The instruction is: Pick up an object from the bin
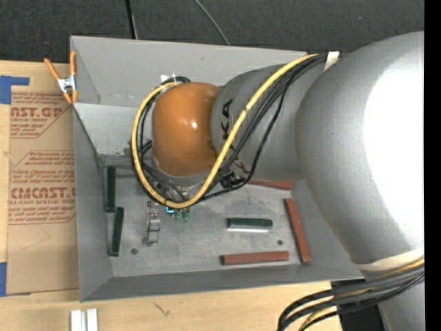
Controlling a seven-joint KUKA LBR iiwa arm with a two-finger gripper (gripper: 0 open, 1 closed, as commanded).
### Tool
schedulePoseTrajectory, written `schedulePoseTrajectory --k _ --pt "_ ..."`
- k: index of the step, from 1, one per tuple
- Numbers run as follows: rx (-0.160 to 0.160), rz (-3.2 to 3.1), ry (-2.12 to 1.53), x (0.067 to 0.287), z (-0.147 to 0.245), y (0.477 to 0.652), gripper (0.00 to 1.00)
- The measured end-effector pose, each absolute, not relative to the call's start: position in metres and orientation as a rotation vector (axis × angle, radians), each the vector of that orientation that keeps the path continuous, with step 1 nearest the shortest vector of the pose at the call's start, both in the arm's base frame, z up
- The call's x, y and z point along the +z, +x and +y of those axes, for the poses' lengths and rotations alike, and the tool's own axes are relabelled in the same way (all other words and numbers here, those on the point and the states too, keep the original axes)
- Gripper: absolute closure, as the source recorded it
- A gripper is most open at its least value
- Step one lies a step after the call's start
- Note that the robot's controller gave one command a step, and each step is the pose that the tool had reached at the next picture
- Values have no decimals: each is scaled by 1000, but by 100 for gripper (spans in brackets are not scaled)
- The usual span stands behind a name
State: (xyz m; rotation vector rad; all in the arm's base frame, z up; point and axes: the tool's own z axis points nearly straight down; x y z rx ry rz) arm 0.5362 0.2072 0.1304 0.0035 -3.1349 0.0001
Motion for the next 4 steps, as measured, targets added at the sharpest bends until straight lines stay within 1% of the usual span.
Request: schedulePoseTrajectory --k 1,3,4 --pt "-2 -3142 2 135 206 538 0" --pt "-2 -3145 145 110 221 533 0" --pt "0 -3110 420 120 224 526 0"
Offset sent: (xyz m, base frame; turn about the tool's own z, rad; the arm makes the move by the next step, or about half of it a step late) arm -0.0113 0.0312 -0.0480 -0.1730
